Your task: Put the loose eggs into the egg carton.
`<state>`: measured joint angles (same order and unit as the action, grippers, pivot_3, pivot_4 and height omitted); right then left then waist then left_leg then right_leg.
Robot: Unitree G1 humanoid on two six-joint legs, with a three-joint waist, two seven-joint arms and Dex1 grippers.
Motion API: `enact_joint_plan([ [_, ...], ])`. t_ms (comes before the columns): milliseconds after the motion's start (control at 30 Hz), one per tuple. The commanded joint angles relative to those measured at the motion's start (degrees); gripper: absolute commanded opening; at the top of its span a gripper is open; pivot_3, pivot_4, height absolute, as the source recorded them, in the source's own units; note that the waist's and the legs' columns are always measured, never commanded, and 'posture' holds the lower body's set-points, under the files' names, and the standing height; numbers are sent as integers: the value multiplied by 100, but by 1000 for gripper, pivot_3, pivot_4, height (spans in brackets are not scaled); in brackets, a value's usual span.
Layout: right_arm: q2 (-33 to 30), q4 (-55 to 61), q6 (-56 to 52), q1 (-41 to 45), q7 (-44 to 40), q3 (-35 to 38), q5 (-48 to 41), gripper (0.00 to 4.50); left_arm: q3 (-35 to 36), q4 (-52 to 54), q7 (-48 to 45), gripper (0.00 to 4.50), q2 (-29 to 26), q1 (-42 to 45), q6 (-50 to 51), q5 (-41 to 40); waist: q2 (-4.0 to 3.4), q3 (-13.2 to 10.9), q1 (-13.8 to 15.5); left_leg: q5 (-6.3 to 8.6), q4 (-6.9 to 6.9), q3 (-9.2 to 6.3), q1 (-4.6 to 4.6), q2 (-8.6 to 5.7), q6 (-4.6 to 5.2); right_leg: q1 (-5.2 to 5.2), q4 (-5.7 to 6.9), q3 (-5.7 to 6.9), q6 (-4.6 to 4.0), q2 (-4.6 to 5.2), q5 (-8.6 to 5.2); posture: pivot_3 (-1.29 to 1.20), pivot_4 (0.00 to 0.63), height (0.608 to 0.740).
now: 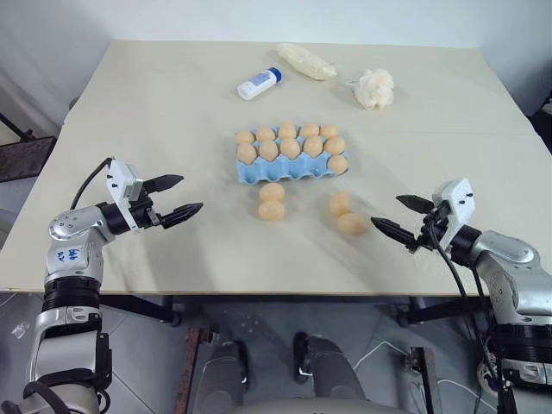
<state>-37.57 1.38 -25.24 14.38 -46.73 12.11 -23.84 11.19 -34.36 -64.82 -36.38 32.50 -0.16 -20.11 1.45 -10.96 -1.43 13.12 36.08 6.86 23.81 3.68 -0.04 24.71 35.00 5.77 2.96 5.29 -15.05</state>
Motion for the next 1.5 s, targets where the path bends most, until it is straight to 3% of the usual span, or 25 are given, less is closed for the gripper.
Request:
enact_joint_plan([
  [33, -162, 779, -570, -102, 336, 435, -340, 4500, 23, 37, -124, 4474, -12, 158, -111, -51, 0, 0, 6, 0, 0, 0, 1, 0, 0, 1, 0, 0, 0, 0, 0, 0, 150, 740],
  [300, -87, 2248, -1519, -1049, 996, 1090, -883, 4500, 11, -316, -499, 4474, 83, 392, -178, -120, 0, 0, 125, -1, 2, -4, 18, 0, 6, 11, -5, 7, -1, -2, -1, 0, 150, 740],
  [533, 760, 3017, -1675, -1298, 1837, 734, -1078, 4500, 77, -422, -1090, 4474, 349, 505, -418, -335, 0, 0, 134, 1, 8, -6, 21, 1, 3, 11, -6, 5, 1, -5, 1, 0, 150, 740],
  [733, 1047, 2496, -1291, -1051, 1954, 60, -627, 4500, 199, -516, -1357, 4474, 540, 565, -584, -559, 0, 0, 132, -12, 8, -5, 27, 0, 25, 15, -7, 7, 1, -7, 1, 0, 150, 740],
  [933, 941, 1702, -821, -700, 1692, -604, -80, 4500, 218, -597, -1464, 4474, 634, 705, -698, -556, 0, 0, 133, -15, 11, 0, 32, 0, 36, 17, -7, 9, 3, -30, 2, 0, 150, 740],
  [1233, 1025, 1217, -711, -297, 1724, -920, 319, 4500, 239, -695, -1490, 4474, 593, 782, -773, -526, 0, 0, 129, -15, 15, 0, 32, 9, 35, 21, -1, 2, 2, -60, 1, 0, 150, 740],
  [1333, 1045, 1233, -754, -324, 1707, -910, 297, 3889, 243, -704, -1473, 4500, 583, 790, -783, -521, 0, 0, 131, -15, 15, 0, 34, 9, 35, 24, 1, 1, 1, -60, 1, 0, 150, 740],
  [1500, 958, 1561, -924, -442, 1723, -755, 191, 2197, 247, -704, -1440, 4500, 570, 798, -779, -514, 0, 0, 130, -15, 19, 0, 34, 10, 35, 24, 4, 0, 1, -61, 1, 0, 150, 740],
])
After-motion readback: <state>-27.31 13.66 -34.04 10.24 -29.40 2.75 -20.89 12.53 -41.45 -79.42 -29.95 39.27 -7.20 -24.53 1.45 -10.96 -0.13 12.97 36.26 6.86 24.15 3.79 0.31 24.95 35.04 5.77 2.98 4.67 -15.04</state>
